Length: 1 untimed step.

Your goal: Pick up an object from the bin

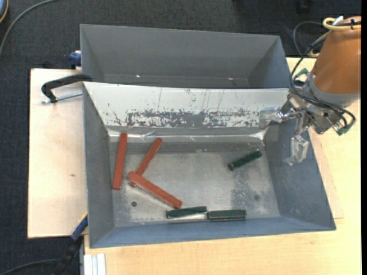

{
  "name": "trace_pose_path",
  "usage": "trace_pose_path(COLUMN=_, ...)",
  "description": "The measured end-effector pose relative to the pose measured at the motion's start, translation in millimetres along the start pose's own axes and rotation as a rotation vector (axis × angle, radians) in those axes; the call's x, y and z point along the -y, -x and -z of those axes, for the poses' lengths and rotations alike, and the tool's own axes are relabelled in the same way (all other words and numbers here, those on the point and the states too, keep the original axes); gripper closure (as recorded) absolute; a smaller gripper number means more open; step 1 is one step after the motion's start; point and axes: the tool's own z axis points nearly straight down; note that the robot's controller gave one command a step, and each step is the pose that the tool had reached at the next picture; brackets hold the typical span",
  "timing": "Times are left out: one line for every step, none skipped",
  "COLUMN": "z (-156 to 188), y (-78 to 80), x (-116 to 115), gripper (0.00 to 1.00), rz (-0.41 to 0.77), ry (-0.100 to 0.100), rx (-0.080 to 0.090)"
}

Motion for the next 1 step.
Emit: trace_pose_path(z=-112.1, y=30.3, x=-21.8, gripper=0.0, rz=-0.093, ry=0.008, rx=-0.009)
